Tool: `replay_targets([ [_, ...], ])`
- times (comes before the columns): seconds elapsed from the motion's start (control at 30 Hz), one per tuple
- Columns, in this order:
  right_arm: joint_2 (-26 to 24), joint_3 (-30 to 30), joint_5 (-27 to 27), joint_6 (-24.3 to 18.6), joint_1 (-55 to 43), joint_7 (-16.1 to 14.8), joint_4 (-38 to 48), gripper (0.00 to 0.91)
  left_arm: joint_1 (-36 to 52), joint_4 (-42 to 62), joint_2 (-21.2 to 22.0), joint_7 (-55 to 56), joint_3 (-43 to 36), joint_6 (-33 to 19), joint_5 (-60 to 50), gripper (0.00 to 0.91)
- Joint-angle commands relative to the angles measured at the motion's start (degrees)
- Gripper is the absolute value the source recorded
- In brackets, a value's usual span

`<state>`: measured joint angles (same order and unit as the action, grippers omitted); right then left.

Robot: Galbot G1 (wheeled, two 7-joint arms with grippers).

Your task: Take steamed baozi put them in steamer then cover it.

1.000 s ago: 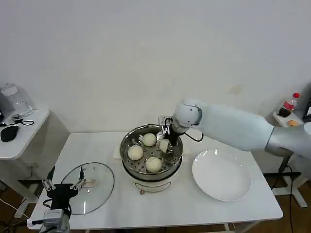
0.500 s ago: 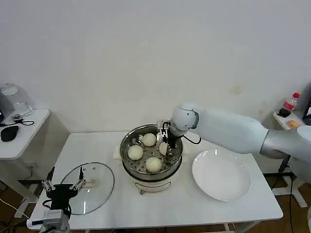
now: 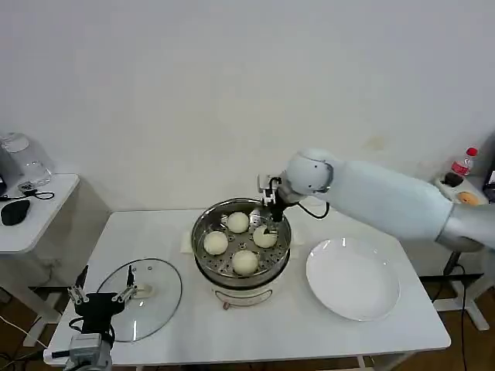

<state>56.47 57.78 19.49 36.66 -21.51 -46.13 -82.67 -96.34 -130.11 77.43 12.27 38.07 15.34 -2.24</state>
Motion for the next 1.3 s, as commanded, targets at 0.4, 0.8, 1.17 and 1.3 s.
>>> replay_targets([
  [0.4, -14.23, -69.69, -7.45, -26.34, 69.93, 40.59, -23.83, 0.907, -0.62, 3.37, -0.34, -1.18, 0.75, -11.98, -2.48, 0.907],
  [0.8, 14.15, -110.73, -11.69, -39.01, 102.9, 31.53, -25.89, 0.907, -6.15, 8.57, -1.01, -2.43, 5.08, -15.34, -28.3, 0.907],
  [1.17, 18.6, -111.79, -9.87, -37.34, 109.91, 31.92, -28.54, 0.907, -8.83, 16.53, -4.91, -3.61, 5.57, -16.91, -52.58, 0.907],
  [1.3, 19.2, -111.77, -10.33, -37.1, 110.37, 31.84, -28.74, 0.907, -5.65, 18.57, -7.72, -5.27, 3.42, -16.65, -58.28, 0.907],
])
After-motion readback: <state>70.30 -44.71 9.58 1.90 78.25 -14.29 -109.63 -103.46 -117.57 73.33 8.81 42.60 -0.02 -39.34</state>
